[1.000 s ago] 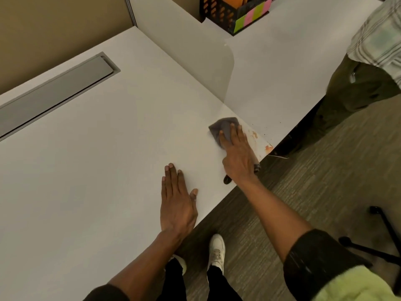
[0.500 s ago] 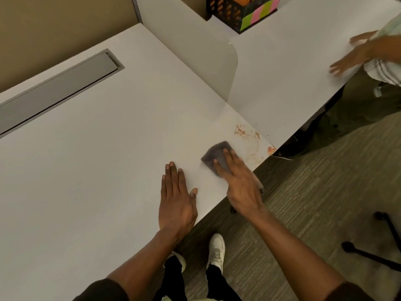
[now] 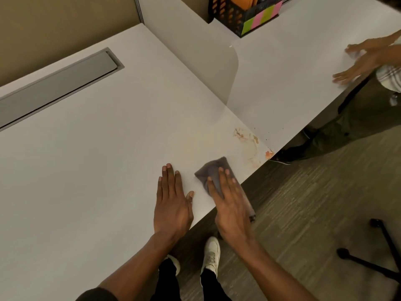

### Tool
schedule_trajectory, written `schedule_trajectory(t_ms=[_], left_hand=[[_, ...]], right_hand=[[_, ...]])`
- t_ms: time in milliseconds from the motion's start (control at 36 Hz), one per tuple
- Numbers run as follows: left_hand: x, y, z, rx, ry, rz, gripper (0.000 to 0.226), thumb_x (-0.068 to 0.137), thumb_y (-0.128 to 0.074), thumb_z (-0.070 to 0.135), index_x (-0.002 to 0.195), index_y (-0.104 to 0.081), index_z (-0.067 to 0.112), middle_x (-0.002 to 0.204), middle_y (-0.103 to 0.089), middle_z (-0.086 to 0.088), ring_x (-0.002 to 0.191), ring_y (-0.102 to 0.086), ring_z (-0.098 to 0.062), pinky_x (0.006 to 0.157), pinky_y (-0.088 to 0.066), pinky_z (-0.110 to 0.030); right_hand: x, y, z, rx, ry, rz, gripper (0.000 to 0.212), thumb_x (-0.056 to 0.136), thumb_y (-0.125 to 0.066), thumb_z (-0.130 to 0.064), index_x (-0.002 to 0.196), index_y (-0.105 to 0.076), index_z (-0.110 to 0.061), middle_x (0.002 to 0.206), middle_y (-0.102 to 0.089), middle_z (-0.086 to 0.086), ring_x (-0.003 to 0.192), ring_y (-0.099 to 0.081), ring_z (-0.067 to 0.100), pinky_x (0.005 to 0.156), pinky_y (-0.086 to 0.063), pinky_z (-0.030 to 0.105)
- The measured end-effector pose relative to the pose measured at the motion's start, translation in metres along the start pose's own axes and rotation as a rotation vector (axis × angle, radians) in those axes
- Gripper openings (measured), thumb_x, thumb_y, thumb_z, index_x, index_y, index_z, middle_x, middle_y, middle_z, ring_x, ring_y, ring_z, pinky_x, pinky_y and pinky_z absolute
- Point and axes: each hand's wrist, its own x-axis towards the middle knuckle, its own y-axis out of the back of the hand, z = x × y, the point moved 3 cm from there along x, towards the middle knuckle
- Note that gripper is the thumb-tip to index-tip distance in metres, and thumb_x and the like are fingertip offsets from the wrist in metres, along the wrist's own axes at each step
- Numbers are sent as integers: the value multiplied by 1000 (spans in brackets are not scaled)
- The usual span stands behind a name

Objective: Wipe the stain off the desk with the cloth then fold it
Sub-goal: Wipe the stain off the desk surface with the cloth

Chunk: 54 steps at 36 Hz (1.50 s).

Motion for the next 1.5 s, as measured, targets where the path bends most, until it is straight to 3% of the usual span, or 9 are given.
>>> schedule_trajectory(t_ms=[83, 250, 361, 528, 694, 889, 1056, 1361, 1500], left_hand=[[0, 0, 1, 12, 6, 18, 74, 116, -20, 50, 174, -2, 7, 183, 16, -9, 170, 14, -24, 134, 14, -34], [-1, -1, 1, 24, 10, 23, 73, 117, -15, 52, 174, 5, 11, 182, 23, -6, 169, 20, -22, 136, 12, -36], [-1, -1, 1, 26, 20, 12, 73, 117, -16, 52, 173, 8, 13, 181, 25, -5, 168, 23, -20, 134, 6, -43], [-2, 0, 2, 20, 26, 1, 73, 116, -17, 52, 173, 6, 13, 180, 27, -4, 167, 24, -19, 135, 7, -40], [-1, 6, 4, -5, 43, 2, 74, 116, -19, 52, 175, -2, 11, 182, 19, -5, 168, 21, -18, 133, 17, -30], [-2, 6, 5, 19, 40, -22, 74, 116, -16, 52, 175, -1, 11, 182, 23, -5, 168, 21, -20, 137, 2, -42], [-2, 8, 5, 38, 55, -45, 74, 116, -14, 54, 175, 3, 13, 180, 28, -2, 166, 27, -17, 135, 7, -40], [-2, 7, 4, 16, 59, -32, 73, 116, -16, 53, 175, 0, 13, 181, 24, -3, 168, 21, -18, 138, -2, -43], [-2, 9, 5, 11, 48, -36, 73, 116, -17, 52, 175, -1, 11, 181, 24, -5, 168, 22, -19, 138, -1, -43]], right_hand=[[10, 0, 5, 10, -44, 33, 91, 76, -68, 11, 159, -42, -13, 172, -20, 21, 160, -18, 38, 123, -36, 55], [113, 13, 37, -53, -126, 59, 77, 97, -54, -1, 165, -22, -17, 175, -8, 19, 163, -5, 35, 133, -10, 47], [163, 20, 52, -66, -125, 45, 72, 99, -50, -2, 165, -23, -14, 174, -10, 22, 163, -6, 36, 133, -8, 45], [108, 15, 21, -42, -33, -1, 80, 94, -57, 4, 165, -25, -14, 175, -7, 19, 163, -6, 37, 133, -10, 46], [33, 1, -2, -22, 45, -105, 87, 85, -49, 0, 166, -21, -16, 174, 3, 19, 162, 1, 37, 131, -18, 53], [120, 10, 25, -88, 17, -2, 74, 96, -43, -5, 166, -22, -16, 175, -5, 21, 162, -5, 38, 133, -12, 51], [194, 30, 58, -51, -17, 14, 70, 97, -47, 3, 164, -30, -13, 173, -11, 23, 162, -8, 37, 133, -10, 45], [49, 15, 43, -54, 38, -76, 90, 89, -64, -1, 166, -20, -17, 175, -1, 20, 163, 2, 35, 133, -13, 51], [85, 22, 47, -74, -2, -34, 85, 91, -59, 1, 166, -22, -17, 174, -5, 22, 163, -4, 36, 132, -16, 50]])
